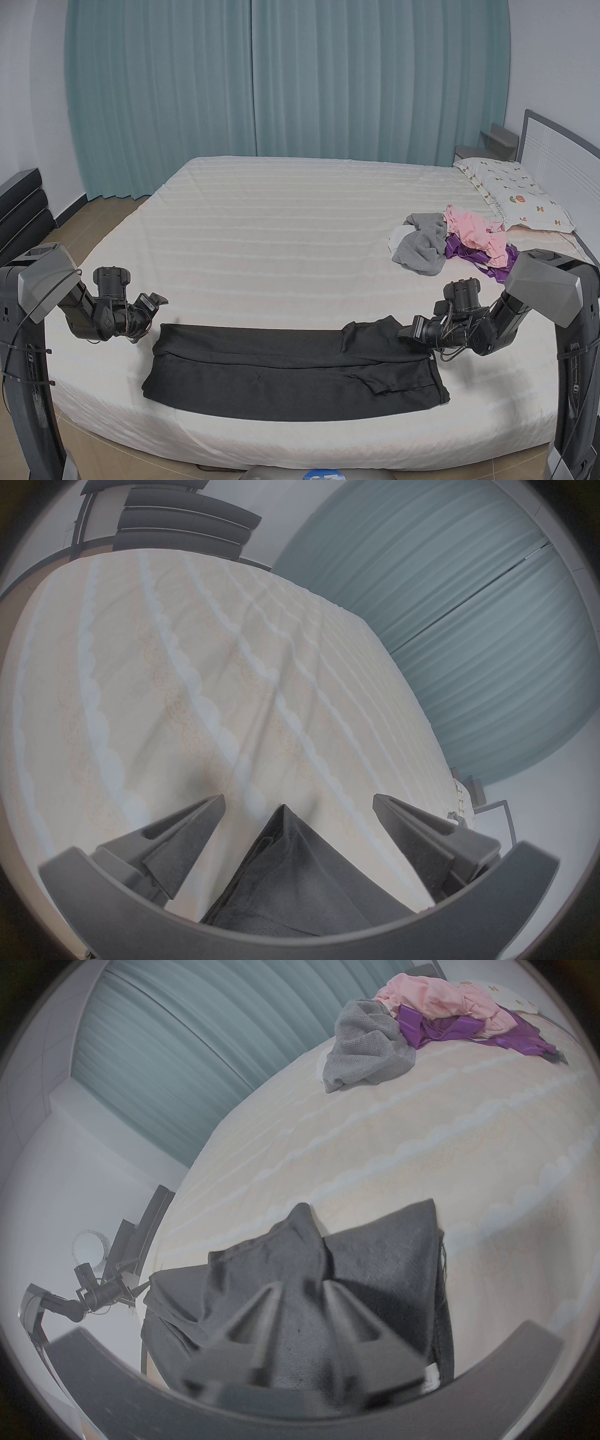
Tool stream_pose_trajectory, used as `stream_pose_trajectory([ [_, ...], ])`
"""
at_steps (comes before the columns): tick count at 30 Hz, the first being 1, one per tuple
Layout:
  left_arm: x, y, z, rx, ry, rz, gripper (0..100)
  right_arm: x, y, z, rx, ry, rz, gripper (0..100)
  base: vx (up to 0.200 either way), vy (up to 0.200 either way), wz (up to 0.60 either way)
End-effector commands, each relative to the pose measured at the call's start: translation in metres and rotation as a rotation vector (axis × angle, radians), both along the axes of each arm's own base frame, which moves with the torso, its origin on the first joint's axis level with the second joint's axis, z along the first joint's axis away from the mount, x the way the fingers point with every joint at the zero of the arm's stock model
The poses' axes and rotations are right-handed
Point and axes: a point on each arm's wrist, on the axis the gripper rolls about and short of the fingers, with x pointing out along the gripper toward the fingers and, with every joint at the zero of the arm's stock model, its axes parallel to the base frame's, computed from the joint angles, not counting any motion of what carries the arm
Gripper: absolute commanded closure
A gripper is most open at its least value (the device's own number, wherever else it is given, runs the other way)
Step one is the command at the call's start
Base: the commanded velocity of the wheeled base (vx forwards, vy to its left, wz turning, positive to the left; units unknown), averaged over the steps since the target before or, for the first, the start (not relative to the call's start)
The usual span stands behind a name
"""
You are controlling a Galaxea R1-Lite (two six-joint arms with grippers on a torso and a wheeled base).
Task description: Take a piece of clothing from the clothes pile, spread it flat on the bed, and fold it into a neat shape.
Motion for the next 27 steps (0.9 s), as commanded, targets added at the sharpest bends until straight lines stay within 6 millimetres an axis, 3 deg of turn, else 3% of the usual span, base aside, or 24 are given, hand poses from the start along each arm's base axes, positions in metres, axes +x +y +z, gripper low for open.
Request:
stream_pose_trajectory([
  [1,0.0,0.0,0.0,0.003,-0.001,-0.002,0,-0.003,0.0,0.0,-0.008,0.005,0.005,100,0.0,0.0,0.0],
  [10,-0.002,0.0,-0.001,0.002,0.005,-0.002,0,-0.013,-0.005,0.021,0.001,-0.013,-0.005,100,0.0,0.0,0.0],
  [21,-0.004,0.0,0.002,0.006,0.008,-0.004,0,-0.029,-0.013,0.022,-0.005,0.024,-0.015,100,0.0,0.0,0.0],
  [27,-0.008,-0.001,0.014,0.018,-0.002,-0.006,0,-0.038,-0.019,0.03,-0.006,0.027,-0.027,100,0.0,0.0,0.0],
])
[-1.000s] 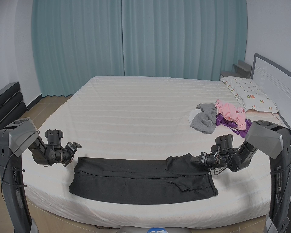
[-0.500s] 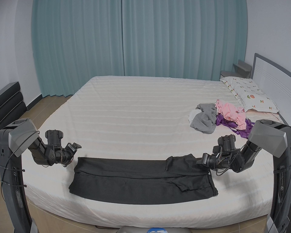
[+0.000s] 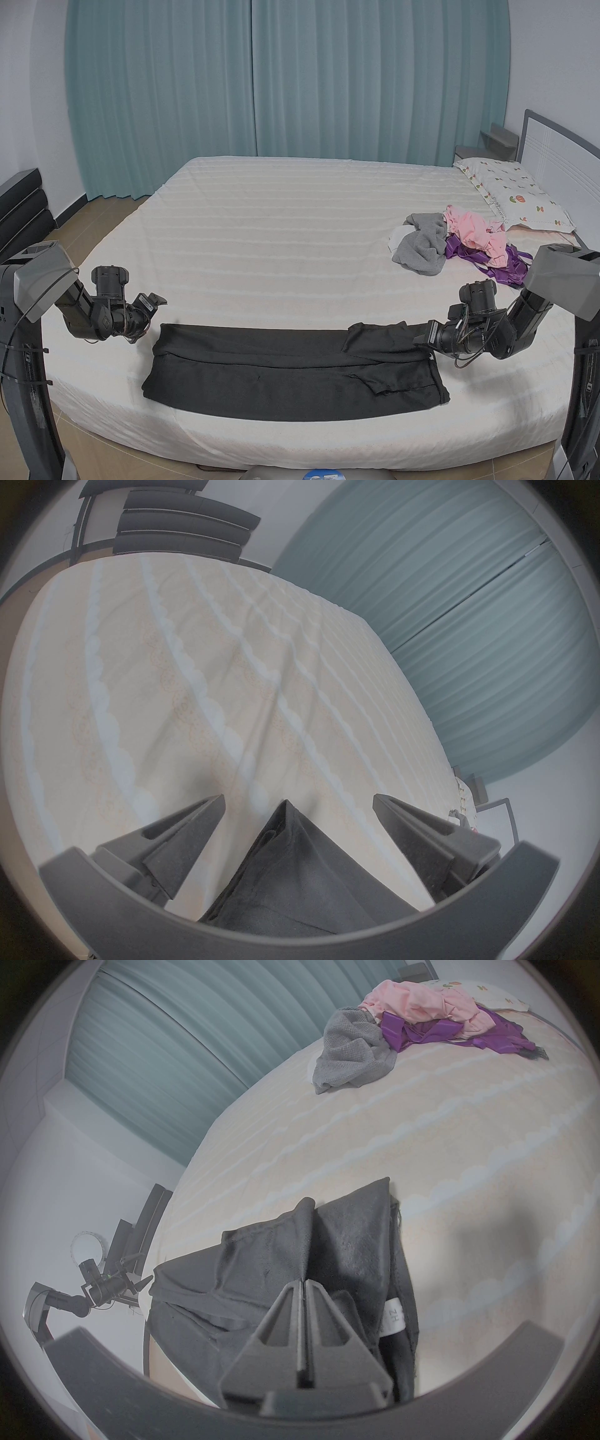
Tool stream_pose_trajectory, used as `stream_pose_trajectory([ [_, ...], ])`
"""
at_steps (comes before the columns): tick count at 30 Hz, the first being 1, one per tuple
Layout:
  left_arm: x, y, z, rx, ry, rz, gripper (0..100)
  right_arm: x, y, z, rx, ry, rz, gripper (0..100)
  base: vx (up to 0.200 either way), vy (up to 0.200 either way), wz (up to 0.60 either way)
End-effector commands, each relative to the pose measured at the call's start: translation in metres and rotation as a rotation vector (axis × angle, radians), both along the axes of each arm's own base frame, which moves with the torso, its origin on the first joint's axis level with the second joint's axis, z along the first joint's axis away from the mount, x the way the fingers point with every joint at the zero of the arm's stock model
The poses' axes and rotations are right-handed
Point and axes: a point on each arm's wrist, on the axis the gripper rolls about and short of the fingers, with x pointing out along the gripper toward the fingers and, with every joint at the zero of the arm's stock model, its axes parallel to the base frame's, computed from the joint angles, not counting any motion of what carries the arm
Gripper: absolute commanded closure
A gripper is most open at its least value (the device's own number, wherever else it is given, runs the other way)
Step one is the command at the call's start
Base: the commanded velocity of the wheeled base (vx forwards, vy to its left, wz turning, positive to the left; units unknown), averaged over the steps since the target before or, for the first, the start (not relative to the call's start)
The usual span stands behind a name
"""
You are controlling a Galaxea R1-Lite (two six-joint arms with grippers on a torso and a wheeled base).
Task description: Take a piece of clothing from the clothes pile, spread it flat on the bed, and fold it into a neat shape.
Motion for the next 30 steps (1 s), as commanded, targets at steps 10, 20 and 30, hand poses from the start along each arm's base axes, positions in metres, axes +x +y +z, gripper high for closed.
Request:
stream_pose_trajectory([
  [10,-0.012,-0.004,0.014,0.029,0.031,-0.03,0,-0.018,-0.011,0.007,-0.001,0.019,0.008,100,0.0,0.0,0.0],
  [20,-0.034,-0.024,0.019,0.081,0.121,-0.129,0,-0.03,-0.011,0.002,-0.047,0.035,0.054,100,0.0,0.0,0.0],
  [30,-0.053,-0.031,0.014,0.124,0.198,-0.143,0,-0.026,-0.01,0.004,-0.039,0.006,0.045,0,0.0,0.0,0.0],
])
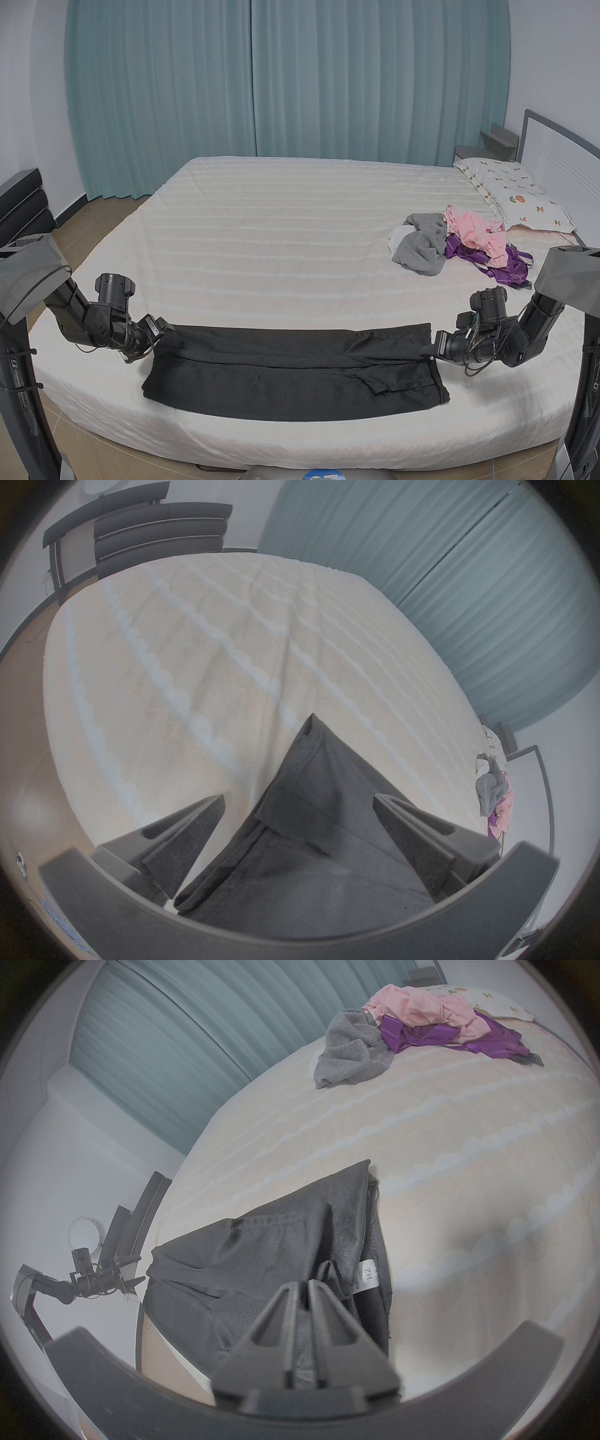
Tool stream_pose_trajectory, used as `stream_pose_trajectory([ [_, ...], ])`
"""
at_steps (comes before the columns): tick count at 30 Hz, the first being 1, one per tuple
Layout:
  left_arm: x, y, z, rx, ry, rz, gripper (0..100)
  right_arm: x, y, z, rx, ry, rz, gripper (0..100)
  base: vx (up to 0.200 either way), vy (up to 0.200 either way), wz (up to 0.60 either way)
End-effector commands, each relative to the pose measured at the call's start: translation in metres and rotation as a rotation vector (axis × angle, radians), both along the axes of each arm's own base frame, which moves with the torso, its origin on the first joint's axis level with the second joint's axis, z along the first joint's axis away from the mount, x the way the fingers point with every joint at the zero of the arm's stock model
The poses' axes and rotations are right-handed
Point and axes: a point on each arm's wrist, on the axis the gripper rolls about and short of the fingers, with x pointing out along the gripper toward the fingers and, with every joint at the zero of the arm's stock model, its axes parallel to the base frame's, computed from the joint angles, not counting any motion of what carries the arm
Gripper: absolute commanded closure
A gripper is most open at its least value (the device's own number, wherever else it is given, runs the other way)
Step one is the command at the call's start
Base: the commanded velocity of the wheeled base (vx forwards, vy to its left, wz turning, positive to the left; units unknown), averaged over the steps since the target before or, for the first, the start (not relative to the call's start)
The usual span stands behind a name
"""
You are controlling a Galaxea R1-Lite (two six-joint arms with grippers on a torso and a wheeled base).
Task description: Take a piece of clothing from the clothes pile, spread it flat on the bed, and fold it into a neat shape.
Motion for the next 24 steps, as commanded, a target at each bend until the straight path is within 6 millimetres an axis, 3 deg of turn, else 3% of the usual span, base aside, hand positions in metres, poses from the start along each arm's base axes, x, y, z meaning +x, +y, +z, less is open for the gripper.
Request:
stream_pose_trajectory([
  [1,-0.01,-0.002,-0.002,0.002,0.023,-0.004,0,0.001,0.002,0.002,0.004,-0.007,0.0,0,0.0,0.0,0.0],
  [17,0.001,-0.004,-0.01,0.005,0.018,0.0,0,-0.012,0.029,0.036,0.034,0.022,-0.254,0,0.0,0.0,0.0],
  [18,0.003,-0.004,-0.014,0.005,0.023,-0.001,100,-0.013,0.029,0.037,0.038,0.036,-0.274,0,0.0,0.0,0.0],
  [24,0.006,-0.006,-0.018,0.009,0.03,0.011,100,-0.019,0.032,0.045,0.066,0.088,-0.311,0,0.0,0.0,0.0],
])
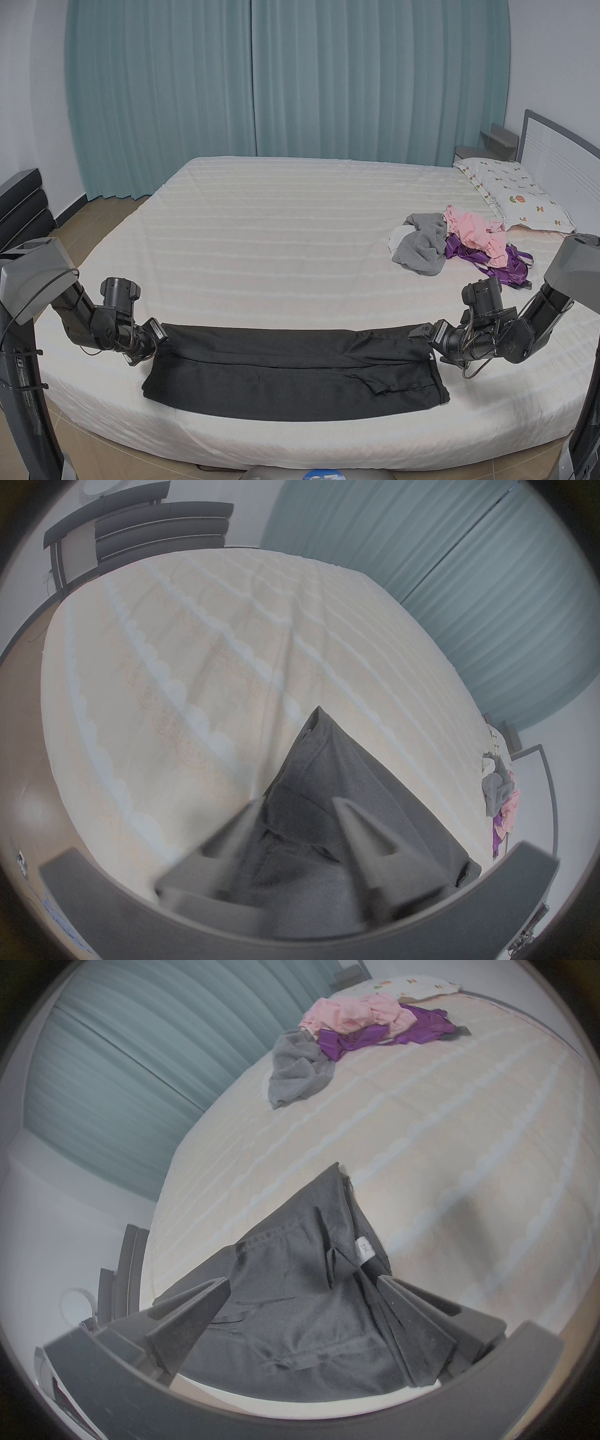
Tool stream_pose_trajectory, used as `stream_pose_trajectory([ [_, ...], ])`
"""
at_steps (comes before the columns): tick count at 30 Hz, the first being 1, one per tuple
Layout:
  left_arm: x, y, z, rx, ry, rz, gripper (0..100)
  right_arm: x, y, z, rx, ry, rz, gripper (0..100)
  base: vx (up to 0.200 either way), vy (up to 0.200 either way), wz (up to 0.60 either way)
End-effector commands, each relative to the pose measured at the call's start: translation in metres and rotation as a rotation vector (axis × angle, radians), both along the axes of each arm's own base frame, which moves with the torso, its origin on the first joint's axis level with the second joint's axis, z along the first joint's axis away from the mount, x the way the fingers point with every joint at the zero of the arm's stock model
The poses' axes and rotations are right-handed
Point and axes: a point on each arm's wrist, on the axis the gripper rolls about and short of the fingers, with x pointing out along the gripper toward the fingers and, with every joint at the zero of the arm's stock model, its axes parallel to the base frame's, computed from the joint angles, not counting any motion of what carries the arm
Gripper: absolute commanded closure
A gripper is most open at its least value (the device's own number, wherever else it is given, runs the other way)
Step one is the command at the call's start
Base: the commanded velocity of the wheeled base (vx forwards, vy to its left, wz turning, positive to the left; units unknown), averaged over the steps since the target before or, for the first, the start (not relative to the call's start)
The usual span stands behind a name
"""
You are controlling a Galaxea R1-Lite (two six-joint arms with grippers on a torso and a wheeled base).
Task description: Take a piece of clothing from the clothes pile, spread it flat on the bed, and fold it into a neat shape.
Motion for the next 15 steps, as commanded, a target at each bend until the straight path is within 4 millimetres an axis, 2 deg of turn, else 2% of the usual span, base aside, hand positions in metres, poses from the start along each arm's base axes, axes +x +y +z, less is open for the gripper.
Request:
stream_pose_trajectory([
  [1,0.002,-0.001,-0.006,0.002,0.014,0.016,100,-0.002,0.006,0.012,0.028,-0.008,-0.008,0,0.0,0.0,0.0],
  [3,0.002,-0.001,-0.005,0.002,0.01,0.035,100,-0.004,0.011,0.013,0.05,0.008,-0.027,0,0.0,0.0,0.0],
  [9,-0.001,0.0,0.017,0.017,-0.043,0.051,100,0.001,0.021,0.009,0.045,0.059,-0.071,0,0.0,0.0,0.0],
  [15,-0.001,-0.001,0.02,0.016,-0.051,0.049,100,0.004,0.028,0.002,0.04,0.099,-0.073,0,0.0,0.0,0.0],
])
